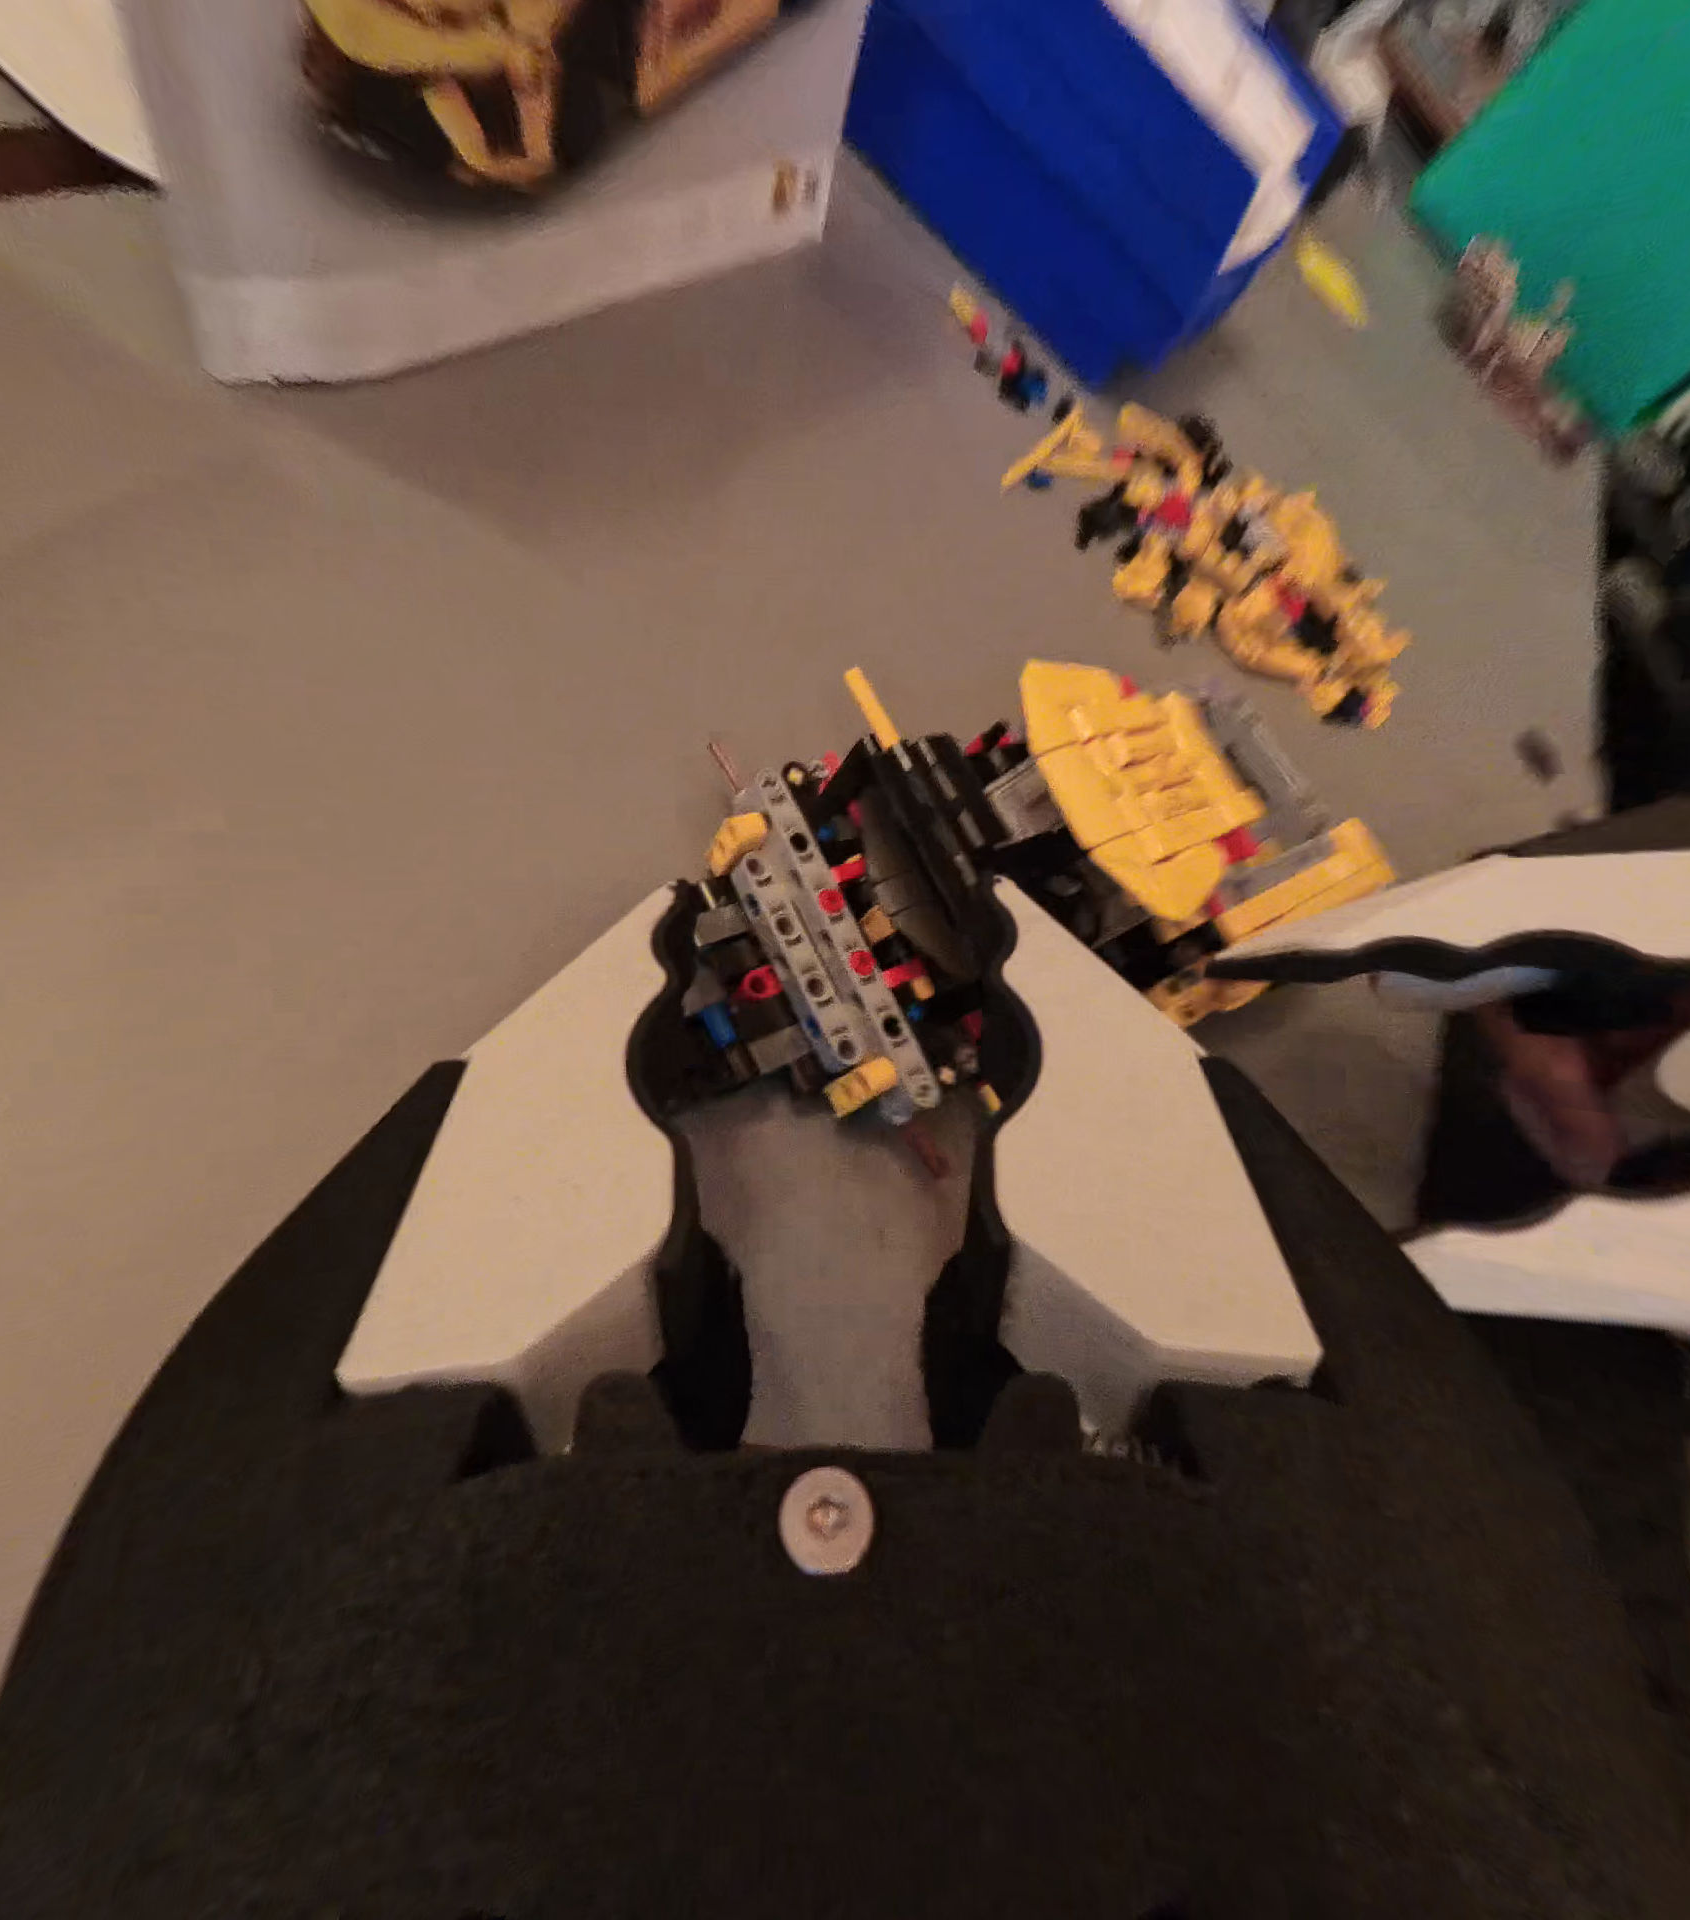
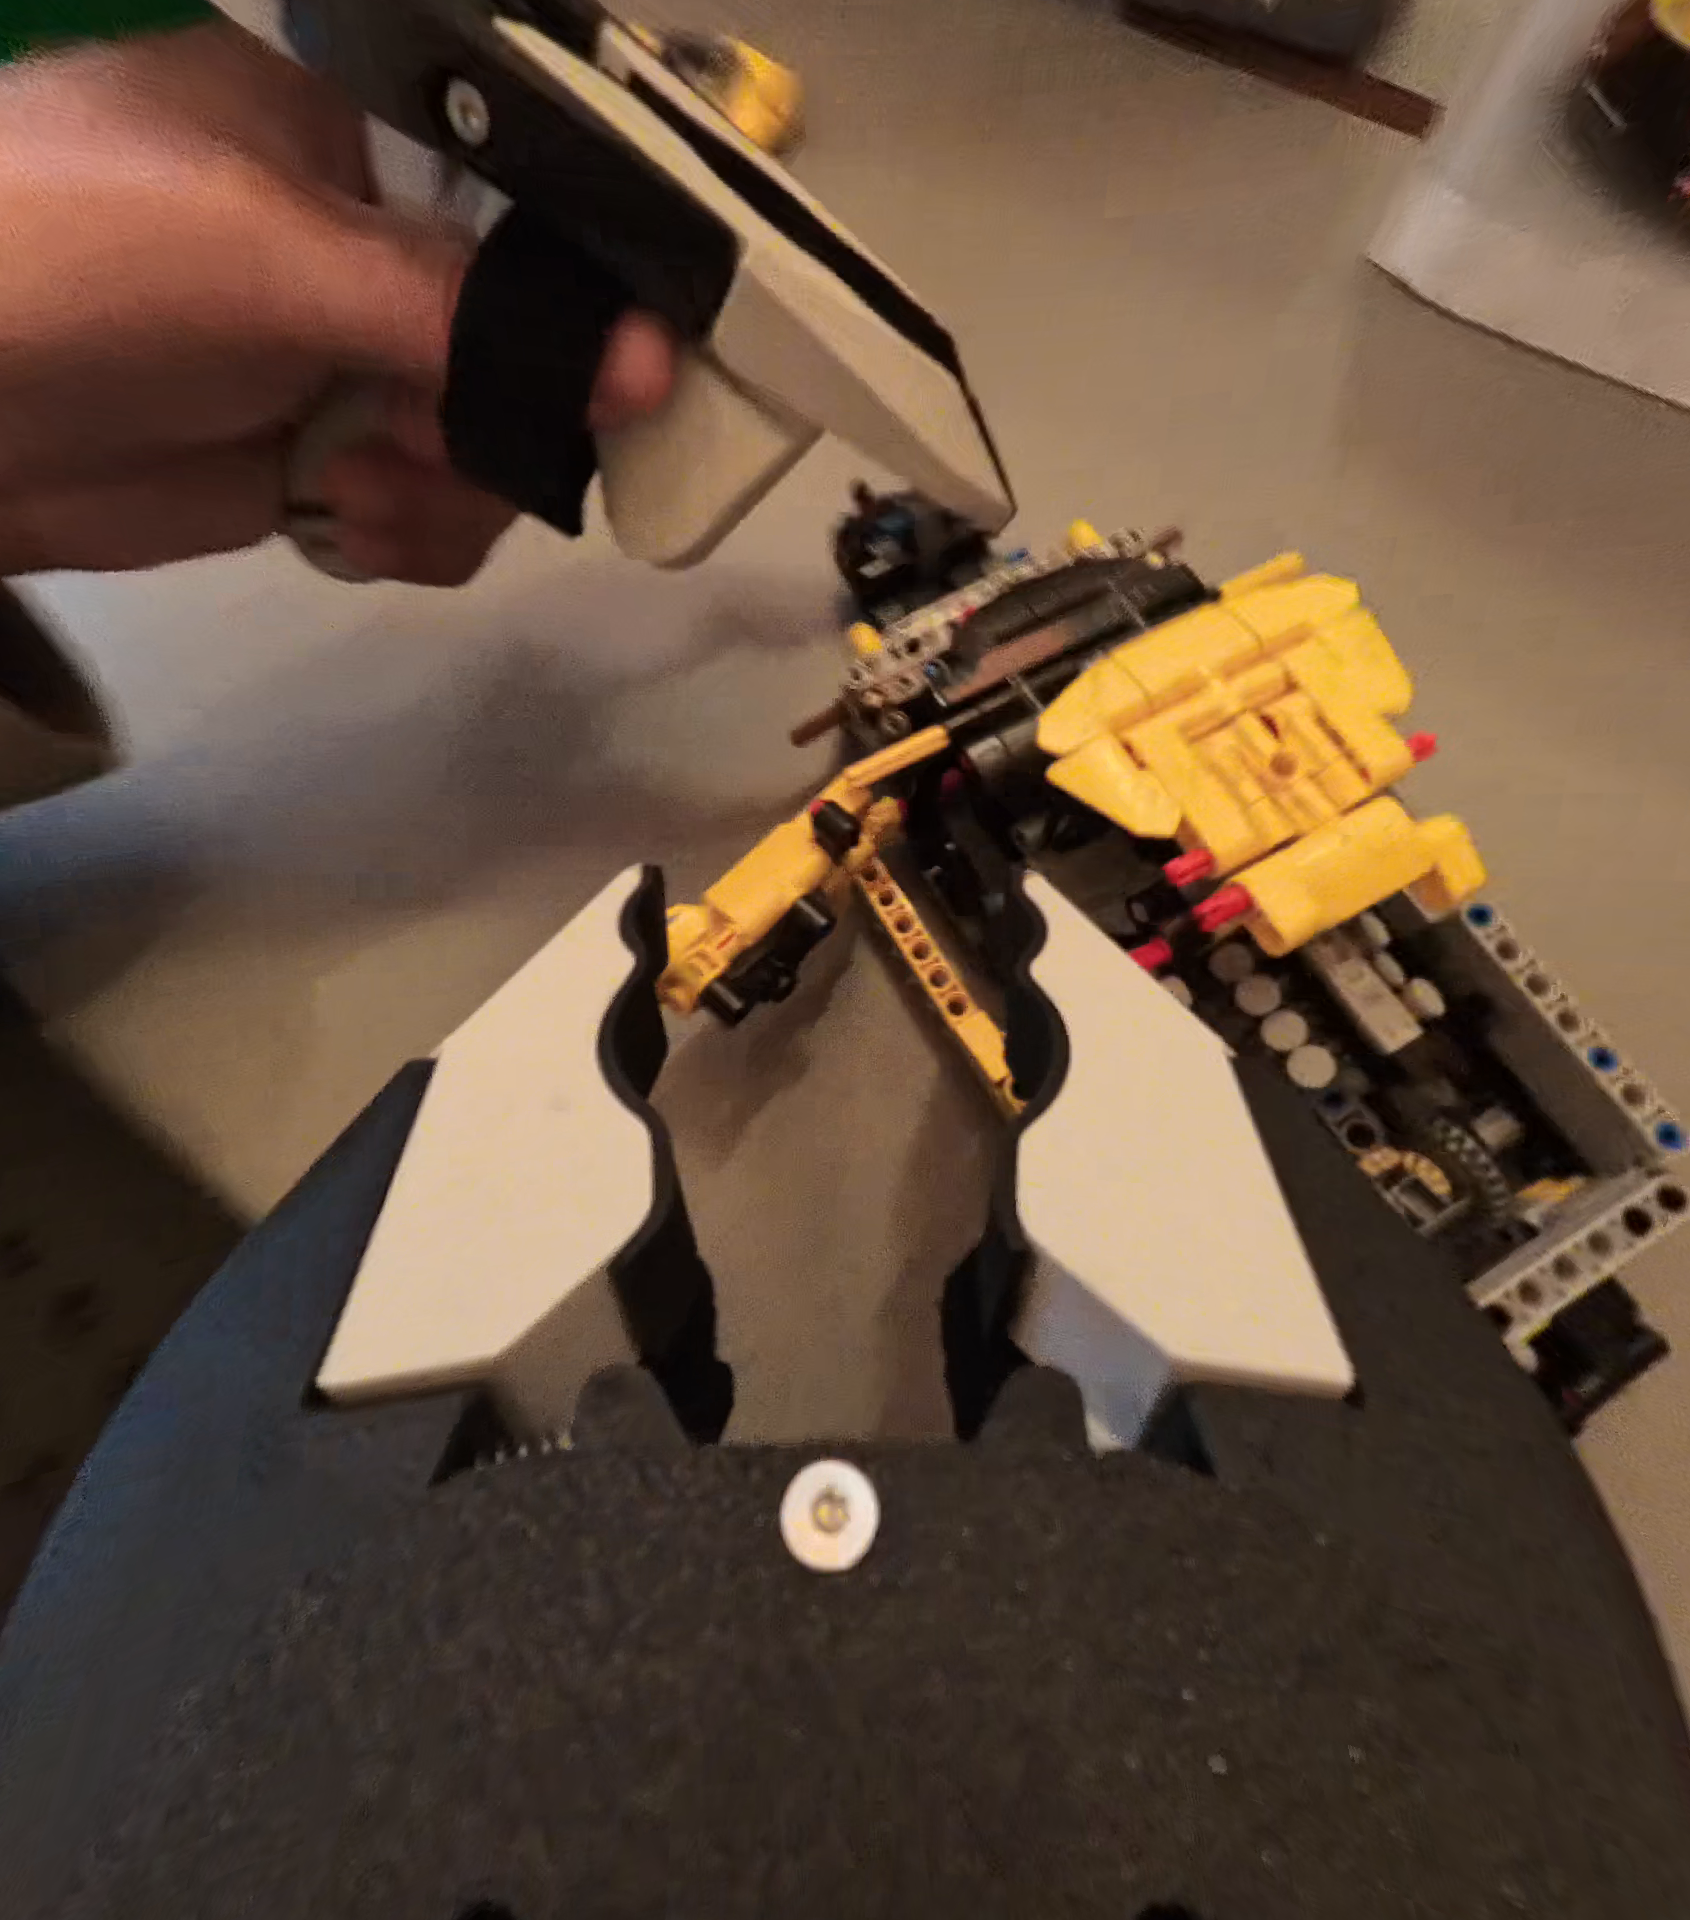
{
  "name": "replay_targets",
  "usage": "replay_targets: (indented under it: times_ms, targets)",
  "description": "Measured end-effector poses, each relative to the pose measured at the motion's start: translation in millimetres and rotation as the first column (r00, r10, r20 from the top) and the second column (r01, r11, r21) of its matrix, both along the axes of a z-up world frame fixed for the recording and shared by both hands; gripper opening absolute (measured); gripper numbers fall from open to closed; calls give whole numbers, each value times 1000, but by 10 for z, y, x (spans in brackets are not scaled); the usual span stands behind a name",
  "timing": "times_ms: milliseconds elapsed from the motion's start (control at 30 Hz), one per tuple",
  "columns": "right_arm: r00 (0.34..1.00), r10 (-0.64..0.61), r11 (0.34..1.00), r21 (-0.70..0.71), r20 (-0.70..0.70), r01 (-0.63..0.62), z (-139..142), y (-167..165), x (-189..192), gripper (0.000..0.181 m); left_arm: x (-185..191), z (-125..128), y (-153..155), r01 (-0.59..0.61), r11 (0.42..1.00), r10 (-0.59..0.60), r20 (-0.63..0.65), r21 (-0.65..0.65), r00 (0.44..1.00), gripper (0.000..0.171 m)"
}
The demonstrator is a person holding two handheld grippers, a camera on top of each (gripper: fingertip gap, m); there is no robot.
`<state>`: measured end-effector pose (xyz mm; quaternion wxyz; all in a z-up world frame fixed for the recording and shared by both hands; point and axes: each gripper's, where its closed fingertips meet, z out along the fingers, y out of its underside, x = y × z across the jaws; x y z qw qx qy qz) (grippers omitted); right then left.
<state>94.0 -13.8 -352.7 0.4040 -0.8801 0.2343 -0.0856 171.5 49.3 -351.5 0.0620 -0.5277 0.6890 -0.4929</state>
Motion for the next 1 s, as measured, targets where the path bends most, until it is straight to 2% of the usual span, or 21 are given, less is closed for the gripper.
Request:
replay_targets:
  times_ms: [67,100,133,200,233,300,400,467,533,600,667,733,800,933,1000]
  targets:
    - [998,-55,995,-80,37,58,-171,57,42,62,19,-187,-91,37,996,-37,-5,78,999,51]
    - [998,-63,993,-102,26,66,-211,94,46,62,-20,-148,-205,69,997,-70,23,27,997,36]
    - [998,-59,992,-113,2,59,-237,141,31,62,-70,-121,-289,104,995,-104,51,7,993,15]
    - [998,-49,987,-153,-45,41,-276,187,13,50,-70,-138,-283,101,992,-107,87,69,990,26]
    - [997,-39,983,-181,-65,26,-306,188,3,41,-70,-139,-284,100,992,-107,92,78,990,27]
    - [993,-31,955,-297,-115,-5,-441,72,20,39,-73,-149,-296,94,994,-99,87,60,991,27]
    - [966,13,956,-279,-257,-87,-432,55,-18,27,-92,-152,-327,105,994,-106,88,23,990,23]
    - [955,46,947,-291,-292,-135,-406,18,-23,25,-104,-151,-339,113,994,-113,82,7,990,24]
    - [948,121,916,-335,-295,-222,-414,-50,-57,25,-132,-165,-360,126,992,-125,71,-10,990,28]
    - [942,223,855,-413,-252,-313,-427,-138,-67,24,-165,-177,-393,142,989,-140,60,-28,988,31]
    - [939,286,776,-528,-193,-345,-446,-205,-39,23,-173,-181,-432,147,989,-146,64,-23,987,31]
    - [947,296,736,-602,-124,-309,-434,-197,4,22,-160,-179,-443,140,990,-138,73,-13,988,31]
    - [965,254,757,-607,-66,-241,-404,-136,62,22,-155,-175,-435,131,991,-129,74,-17,989,31]
    - [986,55,870,-477,-154,-123,-464,-91,50,16,-156,-183,-420,123,992,-122,74,-17,990,31]
    - [985,18,897,-432,-171,-91,-458,-91,48,15,-153,-185,-421,128,992,-127,87,-4,988,32]
